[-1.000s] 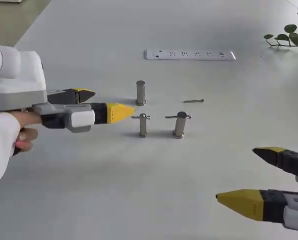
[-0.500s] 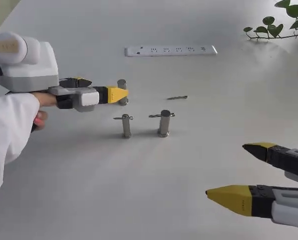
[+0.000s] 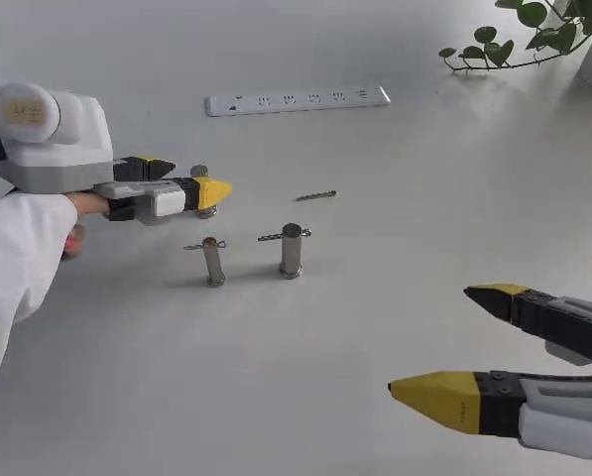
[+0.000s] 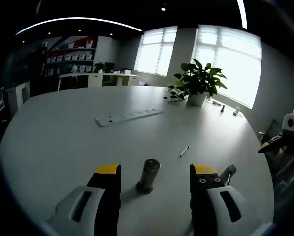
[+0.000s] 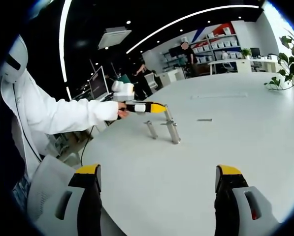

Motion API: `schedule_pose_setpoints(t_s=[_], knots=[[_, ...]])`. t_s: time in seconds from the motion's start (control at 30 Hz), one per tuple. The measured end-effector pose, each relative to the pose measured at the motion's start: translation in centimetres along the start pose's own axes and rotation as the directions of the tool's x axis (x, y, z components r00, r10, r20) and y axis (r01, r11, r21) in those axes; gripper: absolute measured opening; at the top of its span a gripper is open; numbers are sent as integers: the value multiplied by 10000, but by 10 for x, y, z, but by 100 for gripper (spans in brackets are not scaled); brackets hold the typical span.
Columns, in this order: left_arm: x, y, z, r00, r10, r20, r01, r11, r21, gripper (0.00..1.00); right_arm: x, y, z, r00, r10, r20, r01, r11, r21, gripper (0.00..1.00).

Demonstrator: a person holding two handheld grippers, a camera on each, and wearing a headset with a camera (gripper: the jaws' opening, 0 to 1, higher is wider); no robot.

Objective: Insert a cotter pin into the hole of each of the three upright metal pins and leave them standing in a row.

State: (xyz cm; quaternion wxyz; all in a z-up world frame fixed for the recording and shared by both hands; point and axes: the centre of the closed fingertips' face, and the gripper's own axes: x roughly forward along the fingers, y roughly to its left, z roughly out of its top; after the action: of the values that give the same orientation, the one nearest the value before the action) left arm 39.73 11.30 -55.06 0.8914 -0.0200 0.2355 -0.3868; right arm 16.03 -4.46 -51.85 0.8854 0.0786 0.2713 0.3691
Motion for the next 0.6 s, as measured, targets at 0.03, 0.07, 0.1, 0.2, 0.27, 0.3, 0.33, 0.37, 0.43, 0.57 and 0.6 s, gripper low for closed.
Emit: schedule_pose_setpoints(t_s=[0.03, 0.07, 0.1, 0.2, 0.27, 0.3, 0.33, 0.37, 0.43, 0.57, 0.6], knots=[[1, -1, 0, 10000, -37, -14, 37, 10000, -10, 55, 0, 0, 0, 10000, 6, -2, -6, 10000, 11, 95], [3, -1, -1, 10000, -53, -67, 53, 9999, 113, 54, 0, 0, 0, 10000, 7, 7, -7, 10000, 22, 95], [3, -1, -1, 10000, -35, -86, 36, 9998, 193, 53, 0, 0, 1, 10000, 5, 60, -5, 10000, 3, 95], [6, 0, -2, 9998, -45, -201, 50, 9996, 282, 50, 1, -1, 1, 10000, -13, 93, 12, 10000, 86, 96], [8, 0, -5, 9993, -44, -360, 59, 9991, 425, 46, 1, -3, 1, 9999, -64, 84, 64, 9999, 95, 96], [8, 0, -7, 9990, -29, -439, 51, 9987, 509, 44, 0, -3, 1, 9999, -97, 92, 96, 9999, 108, 96], [9, 1, -9, 9986, 18, -527, 11, 9986, 536, 42, 0, -5, 2, 9997, -185, 156, 183, 9997, 130, 97], [9, 2, -9, 9985, 35, -539, -9, 9988, 485, 40, 0, -6, 2, 9997, -197, 161, 194, 9997, 142, 97], [9, 2, -9, 9988, 38, -490, -23, 9995, 316, 38, -1, -7, 1, 9995, -254, 191, 251, 9995, 178, 97], [11, 2, -8, 9988, 50, -478, -33, 9993, 362, 34, -1, -9, 1, 9993, -307, 194, 302, 9992, 263, 96], [12, 1, -8, 9987, 51, -508, -31, 9992, 397, 33, -1, -9, 0, 9993, -311, 184, 306, 9991, 277, 96]])
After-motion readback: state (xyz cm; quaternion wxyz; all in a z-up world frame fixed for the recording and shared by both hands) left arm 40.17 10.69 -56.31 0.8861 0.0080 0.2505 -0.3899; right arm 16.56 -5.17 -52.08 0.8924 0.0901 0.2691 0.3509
